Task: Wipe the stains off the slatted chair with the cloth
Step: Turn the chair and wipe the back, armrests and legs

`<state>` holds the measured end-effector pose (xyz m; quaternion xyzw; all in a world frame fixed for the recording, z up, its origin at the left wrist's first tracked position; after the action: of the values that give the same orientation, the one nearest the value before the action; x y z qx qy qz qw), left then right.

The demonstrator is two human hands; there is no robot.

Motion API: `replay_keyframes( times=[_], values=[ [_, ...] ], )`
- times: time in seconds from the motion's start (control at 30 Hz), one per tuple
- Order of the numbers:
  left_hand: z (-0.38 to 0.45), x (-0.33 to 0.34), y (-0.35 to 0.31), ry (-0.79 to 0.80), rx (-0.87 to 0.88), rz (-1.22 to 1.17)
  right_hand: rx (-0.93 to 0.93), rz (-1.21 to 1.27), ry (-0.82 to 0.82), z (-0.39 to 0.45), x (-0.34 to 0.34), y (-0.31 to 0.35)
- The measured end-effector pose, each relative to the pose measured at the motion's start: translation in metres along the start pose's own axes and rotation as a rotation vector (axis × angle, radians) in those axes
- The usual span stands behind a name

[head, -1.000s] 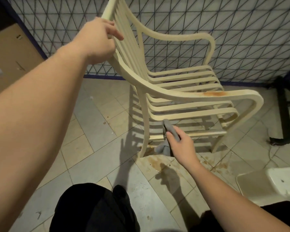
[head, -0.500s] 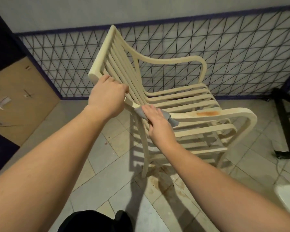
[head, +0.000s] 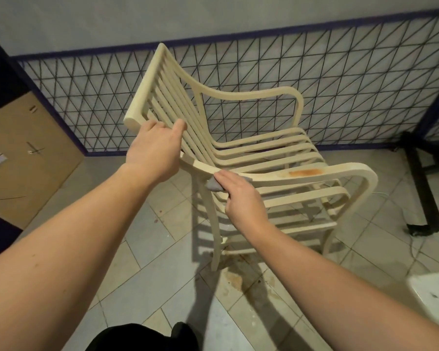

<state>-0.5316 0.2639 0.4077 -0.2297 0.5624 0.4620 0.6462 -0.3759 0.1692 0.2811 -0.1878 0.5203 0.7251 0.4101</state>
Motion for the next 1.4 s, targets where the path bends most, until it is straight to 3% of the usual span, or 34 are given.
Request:
replay_keyframes(
  times=[0.17,0.3,0.47,0.6,0.67,0.8,0.93,1.13,1.3,1.4],
  values=[
    [-0.001,0.002,-0.004,-0.036,0.029,0.017,0.023,0.020,-0.063,0.025,-0.032,-0.024],
    [0.001,0.002,-0.003,-0.021,0.044,0.077,0.035,-0.155,0.178,0.013,-0.028,-0.031],
    [0.008,-0.005,-0.020,0.128,0.074,0.273,0.014,-0.160,0.135,-0.028,-0.036,-0.038],
    [0.014,0.019,-0.053,0.265,0.127,0.141,0.189,0.063,0.060,-0.047,-0.061,-0.048],
    [0.011,0.035,-0.061,0.292,0.145,0.080,0.185,0.072,-0.017,-0.038,-0.076,-0.052],
    [0.004,0.047,-0.060,0.179,0.190,0.111,0.065,-0.049,-0.143,0.014,-0.084,-0.063],
    [0.002,0.046,-0.062,0.167,0.185,0.116,0.106,-0.174,0.160,0.024,-0.046,-0.071],
    [0.000,0.050,-0.062,0.164,0.179,0.099,-0.055,-0.147,0.163,-0.050,-0.039,-0.054],
    [-0.001,0.049,-0.062,0.163,0.182,0.087,-0.110,-0.120,-0.100,-0.008,-0.062,-0.056],
    [-0.002,0.047,-0.062,0.155,0.180,0.081,-0.030,-0.163,0.041,0.023,-0.067,-0.073]
  ],
)
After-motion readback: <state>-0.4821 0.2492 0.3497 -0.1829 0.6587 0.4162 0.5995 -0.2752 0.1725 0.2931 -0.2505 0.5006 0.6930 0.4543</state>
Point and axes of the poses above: each hand's wrist, its own z-axis towards the middle knuckle, its own x-axis out of the palm, y = z × x, the point moved 1 cm from there along z, towards the middle knuckle
